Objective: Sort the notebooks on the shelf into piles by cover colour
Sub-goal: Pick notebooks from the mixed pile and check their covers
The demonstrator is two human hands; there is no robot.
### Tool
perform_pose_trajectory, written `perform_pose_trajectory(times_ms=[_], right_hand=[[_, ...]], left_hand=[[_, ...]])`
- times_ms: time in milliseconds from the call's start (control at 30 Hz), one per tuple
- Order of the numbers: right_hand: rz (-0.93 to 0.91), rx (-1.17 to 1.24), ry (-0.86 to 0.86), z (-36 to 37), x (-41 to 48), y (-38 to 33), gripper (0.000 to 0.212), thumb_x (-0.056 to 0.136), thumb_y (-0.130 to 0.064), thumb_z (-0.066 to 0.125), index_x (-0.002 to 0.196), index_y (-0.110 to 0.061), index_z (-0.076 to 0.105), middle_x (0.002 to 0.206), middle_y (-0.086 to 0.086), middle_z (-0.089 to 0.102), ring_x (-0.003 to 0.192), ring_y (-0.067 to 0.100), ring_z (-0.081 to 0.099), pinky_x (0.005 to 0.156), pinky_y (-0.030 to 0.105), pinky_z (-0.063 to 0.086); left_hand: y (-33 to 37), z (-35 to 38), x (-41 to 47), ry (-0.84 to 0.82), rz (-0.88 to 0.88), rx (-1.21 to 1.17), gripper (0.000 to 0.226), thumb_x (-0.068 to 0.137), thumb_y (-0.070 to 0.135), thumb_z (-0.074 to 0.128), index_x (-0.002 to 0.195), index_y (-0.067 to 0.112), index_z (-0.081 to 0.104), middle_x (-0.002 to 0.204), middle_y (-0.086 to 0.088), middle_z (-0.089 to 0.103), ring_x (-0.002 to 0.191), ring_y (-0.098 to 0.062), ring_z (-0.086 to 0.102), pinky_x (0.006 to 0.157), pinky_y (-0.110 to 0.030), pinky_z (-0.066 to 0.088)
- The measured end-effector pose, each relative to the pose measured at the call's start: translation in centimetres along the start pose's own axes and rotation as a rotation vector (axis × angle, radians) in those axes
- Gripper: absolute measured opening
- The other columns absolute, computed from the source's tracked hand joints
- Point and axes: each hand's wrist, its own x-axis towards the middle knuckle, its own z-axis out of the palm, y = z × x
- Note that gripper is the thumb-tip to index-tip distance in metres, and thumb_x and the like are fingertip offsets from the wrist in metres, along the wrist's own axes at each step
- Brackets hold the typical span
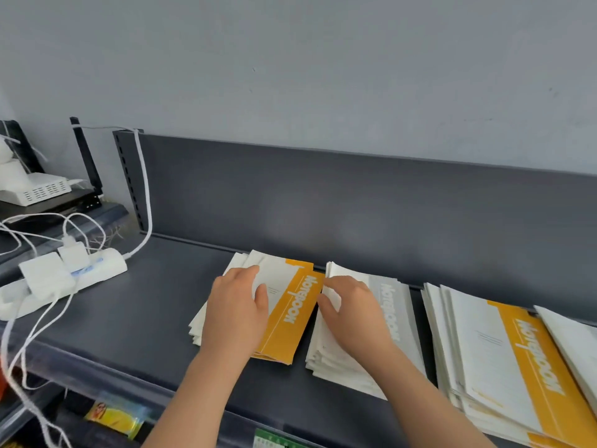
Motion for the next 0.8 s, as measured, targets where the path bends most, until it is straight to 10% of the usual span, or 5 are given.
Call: perform_pose_trajectory(times_ms=[800], right_hand=[[0.347, -0.34, 0.224, -23.7, -19.1, 20.0, 0.036, 0.096, -0.035, 0.044, 0.127, -0.019, 0.053, 0.128, -0.005, 0.057, 0.117, 0.014, 0.051, 0.096, 0.024, 0.04]], left_hand=[[27.5, 13.3, -15.0, -0.289, 0.481, -0.2, 0.034, 0.097, 0.029, 0.046, 0.127, 0.019, 0.057, 0.125, 0.005, 0.058, 0.113, -0.012, 0.05, 0.092, -0.021, 0.039]])
